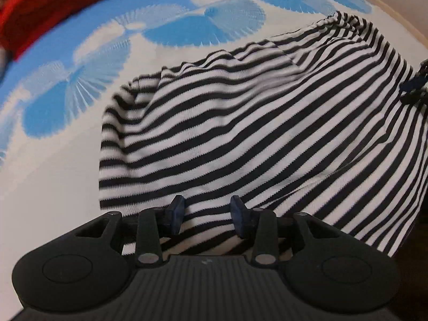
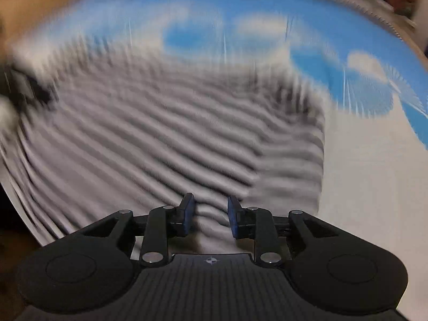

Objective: Fold small clothes

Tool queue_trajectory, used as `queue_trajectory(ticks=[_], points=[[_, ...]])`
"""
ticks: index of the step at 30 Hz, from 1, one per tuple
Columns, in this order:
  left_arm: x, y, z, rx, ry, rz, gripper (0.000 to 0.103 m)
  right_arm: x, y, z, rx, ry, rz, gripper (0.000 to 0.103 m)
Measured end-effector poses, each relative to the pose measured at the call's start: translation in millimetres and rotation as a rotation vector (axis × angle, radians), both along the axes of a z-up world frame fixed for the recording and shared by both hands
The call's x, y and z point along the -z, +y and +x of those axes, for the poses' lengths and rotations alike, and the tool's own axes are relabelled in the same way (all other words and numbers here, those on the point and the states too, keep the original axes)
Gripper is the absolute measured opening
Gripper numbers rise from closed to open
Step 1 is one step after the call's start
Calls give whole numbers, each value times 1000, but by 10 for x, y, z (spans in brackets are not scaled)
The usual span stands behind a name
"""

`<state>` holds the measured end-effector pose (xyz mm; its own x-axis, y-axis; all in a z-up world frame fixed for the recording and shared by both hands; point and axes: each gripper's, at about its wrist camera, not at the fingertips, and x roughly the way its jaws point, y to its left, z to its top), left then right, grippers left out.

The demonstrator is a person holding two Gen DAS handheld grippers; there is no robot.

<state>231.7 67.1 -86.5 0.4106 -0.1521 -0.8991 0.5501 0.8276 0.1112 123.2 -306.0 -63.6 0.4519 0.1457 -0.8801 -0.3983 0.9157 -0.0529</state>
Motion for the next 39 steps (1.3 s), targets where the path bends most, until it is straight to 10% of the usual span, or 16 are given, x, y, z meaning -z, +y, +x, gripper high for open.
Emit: queue_trajectory(ticks=[6,10,15,19,28,35,39], points=[[-436,-207,-368,69,-27,-272,42,-490,-19,-225,16,-126,229,29],[34,-490,-519,182,44,-13,43,-18,50,-222,-34,102,22,29],[-290,-234,-510,12,19,-156,43,-237,-154,-299,44,34,66,29],[37,-88,-524,-91,143,-13,43,0,-330,-417,114,123,-65,29],[-9,253,-754,-260,133,-43,38,62,-403,-699,129,151,-174,29],[-563,566,-1204,-462,-81,-248,39,-803,-352,-1027,315,-272,-28,38],[-709,751,-1301,-564,-106,-352,39,-966,-358,-1229,436,-367,109,44]])
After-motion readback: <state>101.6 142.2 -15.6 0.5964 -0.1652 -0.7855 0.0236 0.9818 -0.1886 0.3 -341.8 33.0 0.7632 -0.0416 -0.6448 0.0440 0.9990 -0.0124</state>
